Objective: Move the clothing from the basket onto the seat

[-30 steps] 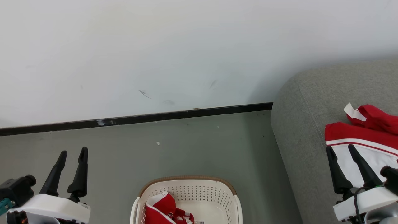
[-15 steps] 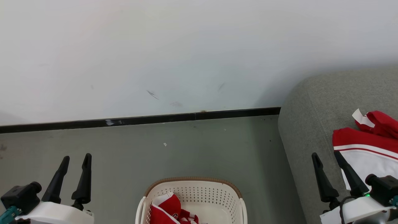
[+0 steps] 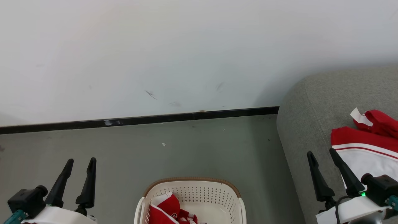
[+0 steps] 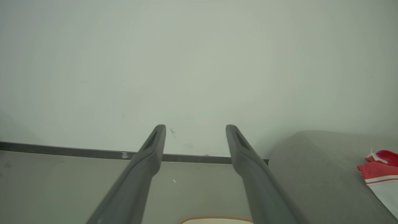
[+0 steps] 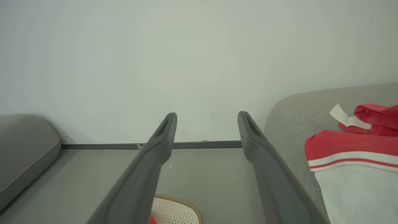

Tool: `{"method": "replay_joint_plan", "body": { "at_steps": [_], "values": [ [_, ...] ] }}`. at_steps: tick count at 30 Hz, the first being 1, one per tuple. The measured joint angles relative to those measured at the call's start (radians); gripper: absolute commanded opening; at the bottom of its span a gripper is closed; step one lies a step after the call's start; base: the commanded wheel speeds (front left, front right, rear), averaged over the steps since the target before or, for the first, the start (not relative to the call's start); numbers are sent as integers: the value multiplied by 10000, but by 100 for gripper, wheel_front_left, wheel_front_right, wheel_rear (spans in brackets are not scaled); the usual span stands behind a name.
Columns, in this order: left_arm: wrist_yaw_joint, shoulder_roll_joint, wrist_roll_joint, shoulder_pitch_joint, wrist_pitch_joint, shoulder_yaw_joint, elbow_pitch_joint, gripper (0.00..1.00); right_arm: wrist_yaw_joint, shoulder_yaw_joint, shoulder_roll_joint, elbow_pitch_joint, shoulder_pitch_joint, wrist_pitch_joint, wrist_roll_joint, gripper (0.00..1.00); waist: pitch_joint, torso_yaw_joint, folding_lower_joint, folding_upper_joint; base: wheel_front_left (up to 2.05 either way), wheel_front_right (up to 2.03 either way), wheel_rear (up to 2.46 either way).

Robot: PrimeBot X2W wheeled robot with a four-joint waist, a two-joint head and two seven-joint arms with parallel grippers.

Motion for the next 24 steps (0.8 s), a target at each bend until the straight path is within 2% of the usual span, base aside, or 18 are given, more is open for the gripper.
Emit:
{"method": "replay_joint_plan", "body": {
  "at_steps": [17, 24],
  "values": [
    [-307, -389, 316, 164, 0, 286, 194, 100, 0, 10, 142, -167, 191, 0, -134, 100, 194, -69, 0, 0, 0, 0, 0],
    [-539, -380, 575, 160, 0, -31, 420, 100, 0, -13, 211, -330, 189, 0, -134, 100, 356, -133, 0, 0, 0, 0, 0]
  ]
}}
